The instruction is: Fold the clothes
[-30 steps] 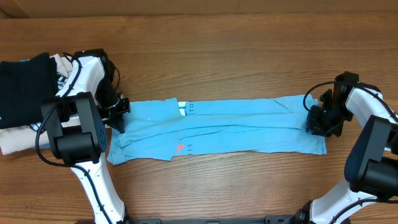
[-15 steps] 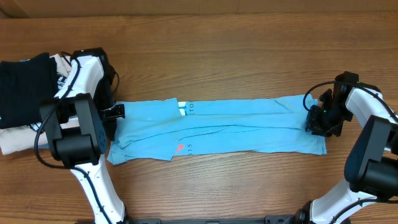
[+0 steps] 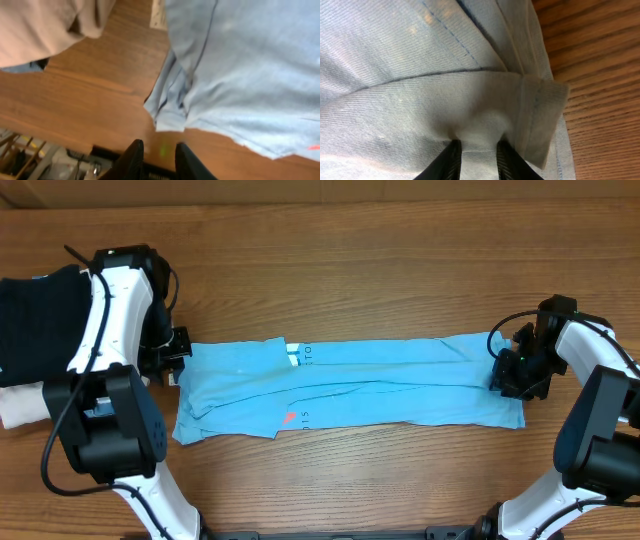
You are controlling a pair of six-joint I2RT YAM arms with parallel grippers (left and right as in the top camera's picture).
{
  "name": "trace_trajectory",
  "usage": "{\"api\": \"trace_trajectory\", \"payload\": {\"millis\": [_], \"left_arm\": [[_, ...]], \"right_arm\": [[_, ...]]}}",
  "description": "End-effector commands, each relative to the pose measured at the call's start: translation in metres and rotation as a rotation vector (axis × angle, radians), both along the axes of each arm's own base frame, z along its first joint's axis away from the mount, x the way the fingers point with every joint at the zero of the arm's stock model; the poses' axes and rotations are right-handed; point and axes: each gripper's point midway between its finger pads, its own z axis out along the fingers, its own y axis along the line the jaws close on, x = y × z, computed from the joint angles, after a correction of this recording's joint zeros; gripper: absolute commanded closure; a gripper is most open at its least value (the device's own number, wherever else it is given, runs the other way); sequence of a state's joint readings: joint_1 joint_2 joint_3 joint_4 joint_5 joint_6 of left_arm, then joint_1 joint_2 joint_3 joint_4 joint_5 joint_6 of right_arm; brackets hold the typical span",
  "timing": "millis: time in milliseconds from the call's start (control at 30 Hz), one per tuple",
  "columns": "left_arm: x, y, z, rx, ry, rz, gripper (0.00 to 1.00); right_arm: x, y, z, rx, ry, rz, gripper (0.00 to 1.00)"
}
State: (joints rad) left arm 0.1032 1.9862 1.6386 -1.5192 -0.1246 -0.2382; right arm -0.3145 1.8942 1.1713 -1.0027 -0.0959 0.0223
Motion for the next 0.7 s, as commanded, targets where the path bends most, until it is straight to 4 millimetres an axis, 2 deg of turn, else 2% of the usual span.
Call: {"api": "trace_trajectory", "payload": {"millis": [0,133,233,333,467,667], "left_arm": [[-0.004,-0.022,0.029,0.024,-0.162,-0.042,0.72],[-0.009,-0.032,0.055,0.039,-0.402,-0.069,0.54],[-0.006,-0.028,0.054,0.027,-0.541,-0.075,0.37],[-0.004,-0.030,0.033,-0.061,-0.576,-0.082,0.36],[-0.007,-0.021,-0.005,-0.127,-0.504,-0.013,0.36],[0.004,-0.023,-0.042,-0.205,-0.438,-0.016,0.38]], "right_arm": [[-0.004,-0.005,0.002,-0.026,-0.002,-0.005,0.72],[-0.003,-0.005,0.002,-0.026,-0.004,-0.005,0.72],[-0.003,-0.005,0.002,-0.026,-0.004,-0.005,0.72],[-0.003,-0.005,0.002,-0.026,-0.003,-0.005,0.72],[-0.004,-0.005,0.002,-0.025,0.001,-0.005,0.72],[-0.004,-0.005,0.002,-0.024,0.002,-0.005,0.72]]}}
